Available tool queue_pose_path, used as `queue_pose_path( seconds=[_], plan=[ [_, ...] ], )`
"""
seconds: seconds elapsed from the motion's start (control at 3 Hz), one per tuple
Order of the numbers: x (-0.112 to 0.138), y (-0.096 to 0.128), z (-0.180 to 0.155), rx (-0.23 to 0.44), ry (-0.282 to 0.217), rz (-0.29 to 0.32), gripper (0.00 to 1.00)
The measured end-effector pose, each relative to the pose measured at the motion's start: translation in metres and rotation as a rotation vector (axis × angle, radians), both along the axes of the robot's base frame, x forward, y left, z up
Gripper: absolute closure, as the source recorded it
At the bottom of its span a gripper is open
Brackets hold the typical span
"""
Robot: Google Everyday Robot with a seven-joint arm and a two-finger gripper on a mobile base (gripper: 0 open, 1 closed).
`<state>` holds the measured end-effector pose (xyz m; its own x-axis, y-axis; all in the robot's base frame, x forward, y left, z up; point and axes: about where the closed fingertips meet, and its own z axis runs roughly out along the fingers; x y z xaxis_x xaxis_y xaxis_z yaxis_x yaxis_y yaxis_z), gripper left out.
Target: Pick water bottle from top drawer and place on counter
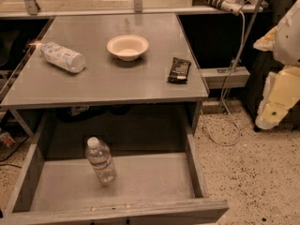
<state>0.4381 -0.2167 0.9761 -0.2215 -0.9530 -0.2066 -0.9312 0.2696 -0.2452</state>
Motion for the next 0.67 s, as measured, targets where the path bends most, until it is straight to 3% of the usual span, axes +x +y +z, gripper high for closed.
queue_pose_path(
  seconds=[0.67],
  plan=[
    [-0.0082, -0.0004, -0.0029, 0.022, -0.01, -0.019, 0.0]
  ],
)
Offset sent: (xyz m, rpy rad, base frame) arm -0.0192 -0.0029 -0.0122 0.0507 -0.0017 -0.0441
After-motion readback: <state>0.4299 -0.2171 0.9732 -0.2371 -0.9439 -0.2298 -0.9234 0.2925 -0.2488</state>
